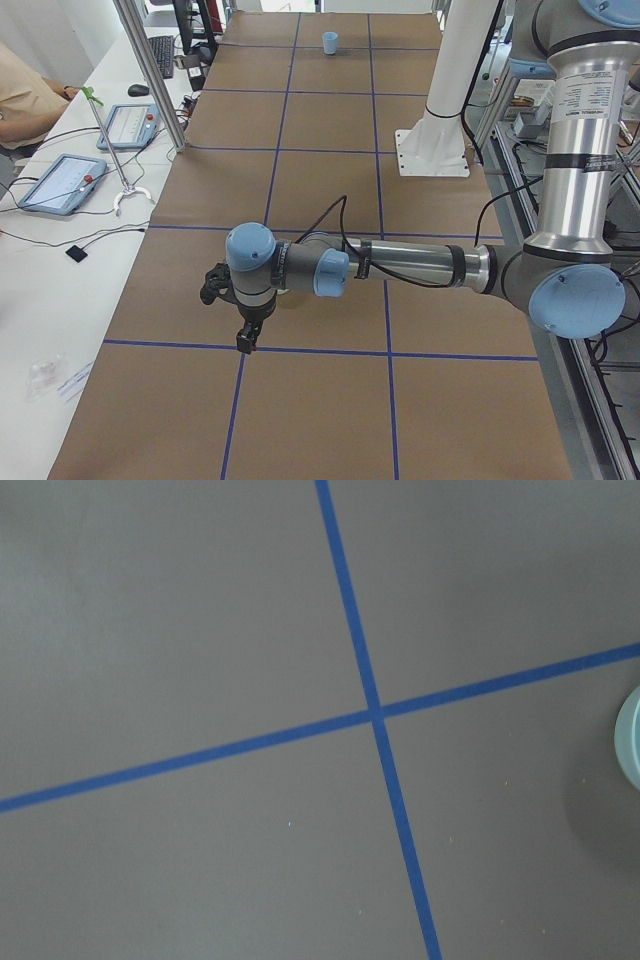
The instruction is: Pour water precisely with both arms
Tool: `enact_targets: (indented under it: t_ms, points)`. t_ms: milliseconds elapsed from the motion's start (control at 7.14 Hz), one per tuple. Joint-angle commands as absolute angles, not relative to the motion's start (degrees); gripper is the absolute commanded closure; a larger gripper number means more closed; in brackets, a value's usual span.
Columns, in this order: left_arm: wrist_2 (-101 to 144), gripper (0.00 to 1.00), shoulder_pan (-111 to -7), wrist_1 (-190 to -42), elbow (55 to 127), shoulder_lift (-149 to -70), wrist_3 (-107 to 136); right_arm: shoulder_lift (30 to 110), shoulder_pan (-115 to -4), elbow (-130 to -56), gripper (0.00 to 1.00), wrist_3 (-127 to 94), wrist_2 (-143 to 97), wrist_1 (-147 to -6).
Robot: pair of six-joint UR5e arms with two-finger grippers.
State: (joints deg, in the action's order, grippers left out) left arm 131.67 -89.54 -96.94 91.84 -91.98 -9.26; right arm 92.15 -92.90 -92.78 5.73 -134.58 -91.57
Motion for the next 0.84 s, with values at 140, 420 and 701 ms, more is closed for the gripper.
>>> enact_targets:
  t_ms: [140,420,701]
  points:
    - [131.75,0.00,-88.08,-108.89,90.53,-95.52,-9.31,95.18,-92.90,-92.02,0.00,5.54,-134.82,-79.31]
    - [131.92,0.00,-87.63,-109.95,90.96,-96.68,-4.53,95.01,-92.81,-92.46,0.00,5.28,-134.82,-74.90]
    - [131.75,0.00,-78.89,-118.88,89.83,-95.80,6.18,95.10,-92.81,-92.64,0.00,4.92,-136.13,-74.71]
